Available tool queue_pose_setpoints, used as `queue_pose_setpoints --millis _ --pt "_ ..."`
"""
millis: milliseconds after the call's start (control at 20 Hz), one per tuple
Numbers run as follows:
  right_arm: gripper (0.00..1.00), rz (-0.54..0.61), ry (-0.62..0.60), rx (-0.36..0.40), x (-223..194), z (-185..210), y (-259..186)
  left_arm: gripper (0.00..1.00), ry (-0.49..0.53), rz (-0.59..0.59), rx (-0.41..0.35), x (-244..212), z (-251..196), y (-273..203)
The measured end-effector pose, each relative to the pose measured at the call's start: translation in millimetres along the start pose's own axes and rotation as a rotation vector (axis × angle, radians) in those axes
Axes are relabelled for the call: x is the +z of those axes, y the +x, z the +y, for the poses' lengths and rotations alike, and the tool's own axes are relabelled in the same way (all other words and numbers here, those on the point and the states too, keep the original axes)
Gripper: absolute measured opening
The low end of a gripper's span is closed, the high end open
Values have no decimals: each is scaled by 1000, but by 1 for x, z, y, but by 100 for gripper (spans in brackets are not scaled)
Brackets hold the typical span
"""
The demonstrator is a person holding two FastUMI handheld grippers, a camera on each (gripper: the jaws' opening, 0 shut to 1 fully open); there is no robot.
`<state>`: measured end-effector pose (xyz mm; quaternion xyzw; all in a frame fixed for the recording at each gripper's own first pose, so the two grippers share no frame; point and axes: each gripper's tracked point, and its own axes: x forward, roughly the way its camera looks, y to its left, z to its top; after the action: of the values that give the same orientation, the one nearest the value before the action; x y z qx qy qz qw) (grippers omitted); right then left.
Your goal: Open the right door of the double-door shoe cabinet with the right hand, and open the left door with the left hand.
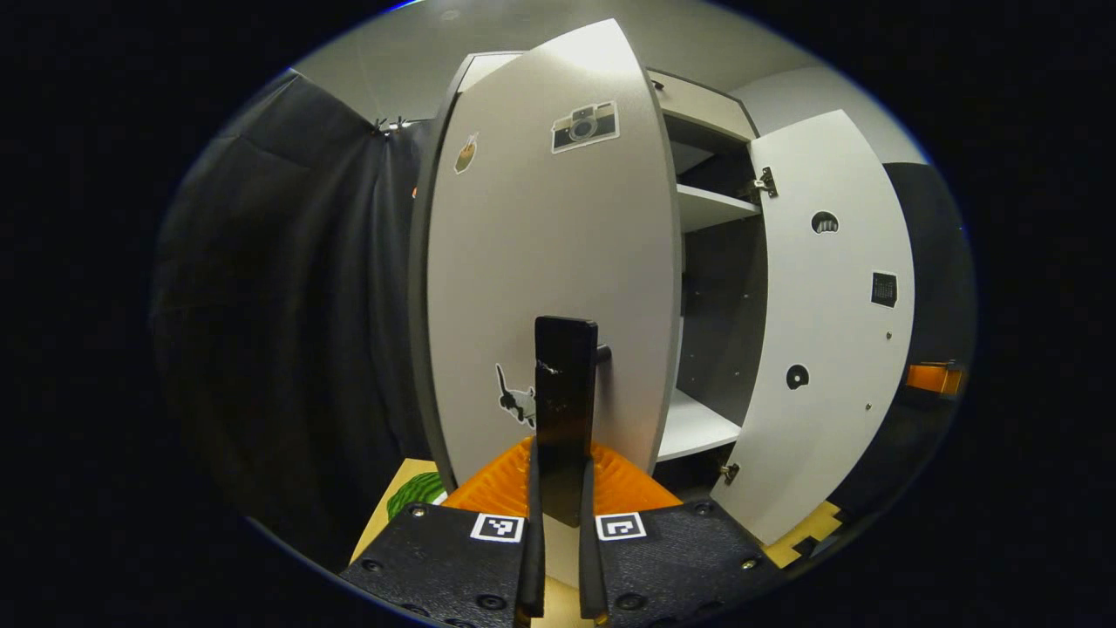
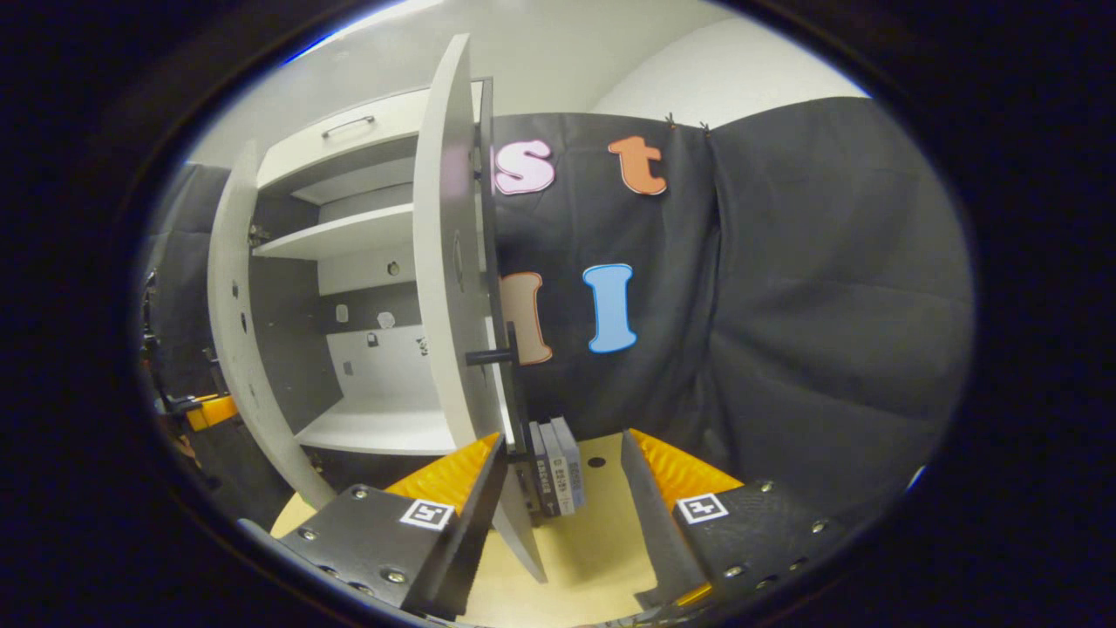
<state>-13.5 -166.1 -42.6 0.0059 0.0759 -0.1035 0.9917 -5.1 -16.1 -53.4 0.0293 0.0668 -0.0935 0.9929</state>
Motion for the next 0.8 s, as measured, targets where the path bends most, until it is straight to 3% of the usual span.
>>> queue_pose_setpoints --millis 100,550,600,800 --pt "72 -1 0 -1 0 -1 2 16 2 -3 19 -1 9 -8" --pt "72 0 14 -21 0 -12 13 5 18 -3 167 -2 62 -33" --pt "78 0 13 -20 0 -12 14 3 29 1 196 -3 70 -36" --pt "78 5 13 -11 -4 -13 21 0 38 10 260 -3 93 -43"
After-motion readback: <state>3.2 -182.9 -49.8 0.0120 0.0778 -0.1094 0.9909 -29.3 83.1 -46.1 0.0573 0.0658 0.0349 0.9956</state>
